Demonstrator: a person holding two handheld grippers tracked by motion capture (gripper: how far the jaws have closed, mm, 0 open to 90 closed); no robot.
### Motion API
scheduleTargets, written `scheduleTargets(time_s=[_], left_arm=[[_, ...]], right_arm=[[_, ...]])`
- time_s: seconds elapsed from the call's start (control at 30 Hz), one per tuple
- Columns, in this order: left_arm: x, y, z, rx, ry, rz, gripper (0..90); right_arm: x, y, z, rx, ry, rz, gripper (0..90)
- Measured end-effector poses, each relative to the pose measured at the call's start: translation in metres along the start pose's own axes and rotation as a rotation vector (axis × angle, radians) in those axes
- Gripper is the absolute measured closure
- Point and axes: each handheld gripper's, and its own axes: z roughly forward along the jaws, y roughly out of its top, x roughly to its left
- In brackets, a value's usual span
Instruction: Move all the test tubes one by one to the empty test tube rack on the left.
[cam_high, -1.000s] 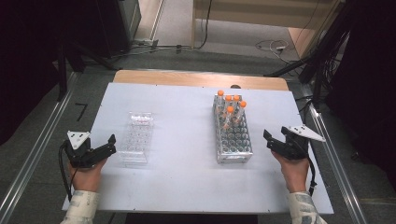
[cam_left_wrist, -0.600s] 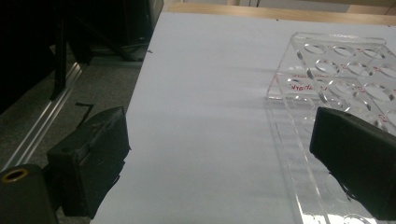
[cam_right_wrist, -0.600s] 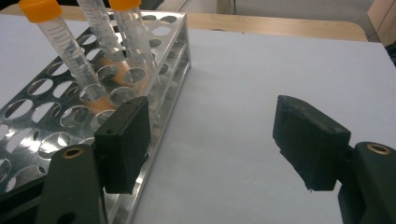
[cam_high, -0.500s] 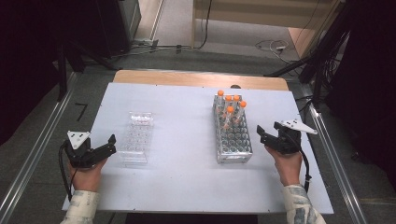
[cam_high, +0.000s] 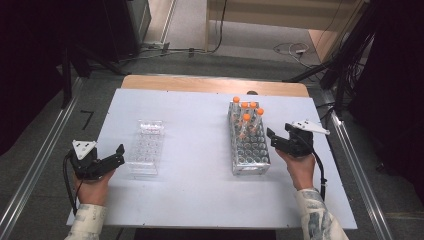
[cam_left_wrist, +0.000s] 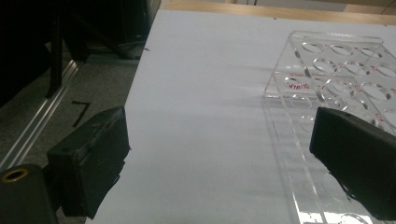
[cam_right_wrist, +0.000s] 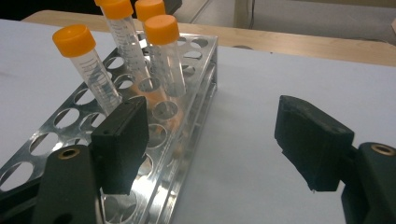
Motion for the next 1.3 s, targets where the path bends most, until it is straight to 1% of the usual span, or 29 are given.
scheduleTargets(time_s=[0.03,0.13,0.17,0.23,0.37,0.4,0.47,0.57,0.6,0.7,0.77,0.8,0.83,0.87,0.9,0.93,1.0,1.13,1.2,1.3], left_arm=[[0.000,0.000,0.000,0.000,0.000,0.000,5.2],[0.000,0.000,0.000,-0.001,-0.002,-0.001,5.2],[0.000,0.000,0.000,0.000,-0.001,0.000,5.2],[0.000,0.000,0.000,0.000,-0.001,0.000,5.2],[0.000,0.000,0.001,0.004,-0.002,-0.001,5.2],[0.000,0.000,0.001,0.004,-0.002,-0.001,5.2],[0.000,0.000,0.000,0.001,-0.004,0.000,5.2],[0.000,0.000,0.001,0.002,-0.005,0.001,5.2],[-0.001,0.000,0.001,0.005,-0.005,0.001,5.2],[-0.001,0.000,0.001,0.003,-0.008,-0.001,5.2],[-0.002,-0.001,0.001,0.001,-0.010,-0.002,5.2],[-0.002,-0.001,0.001,0.001,-0.010,-0.002,5.2],[-0.002,0.000,0.001,0.001,-0.010,-0.001,5.2],[-0.002,0.000,0.001,0.001,-0.010,-0.001,5.2],[-0.001,0.000,0.001,0.001,-0.011,-0.002,5.2],[-0.001,0.000,0.001,0.001,-0.011,-0.002,5.2],[-0.001,0.000,0.001,0.003,-0.011,0.001,5.2],[-0.001,-0.001,0.001,0.002,-0.013,0.000,5.2],[-0.001,-0.001,0.001,0.002,-0.013,0.000,5.2],[-0.001,0.000,0.001,0.004,-0.014,-0.001,5.2]], right_arm=[[0.000,0.000,0.000,0.000,0.000,0.000,24.7],[0.000,0.004,0.010,-0.008,0.012,-0.008,26.6],[0.000,0.004,0.010,-0.008,0.012,-0.008,26.6],[0.000,0.007,0.017,-0.002,0.029,-0.010,27.7],[0.002,0.009,0.029,0.012,0.038,-0.028,28.9],[0.003,0.010,0.031,0.018,0.038,-0.028,29.6],[0.004,0.011,0.037,0.027,0.054,-0.035,31.6],[0.005,0.013,0.042,0.025,0.069,-0.049,35.6],[0.005,0.013,0.042,0.025,0.069,-0.049,35.6],[0.007,0.016,0.047,0.020,0.081,-0.064,40.9],[0.008,0.017,0.051,0.045,0.084,-0.071,44.5],[0.008,0.017,0.051,0.045,0.084,-0.071,44.5],[0.009,0.017,0.053,0.045,0.085,-0.087,48.2],[0.009,0.017,0.053,0.045,0.085,-0.087,48.2],[0.011,0.017,0.053,0.032,0.087,-0.100,52.5],[0.011,0.017,0.054,0.031,0.091,-0.101,55.4],[0.011,0.018,0.055,0.024,0.097,-0.107,59.6],[0.012,0.019,0.057,0.019,0.103,-0.112,63.8],[0.014,0.020,0.058,0.022,0.104,-0.122,64.9],[0.015,0.020,0.061,0.030,0.097,-0.122,68.8]])
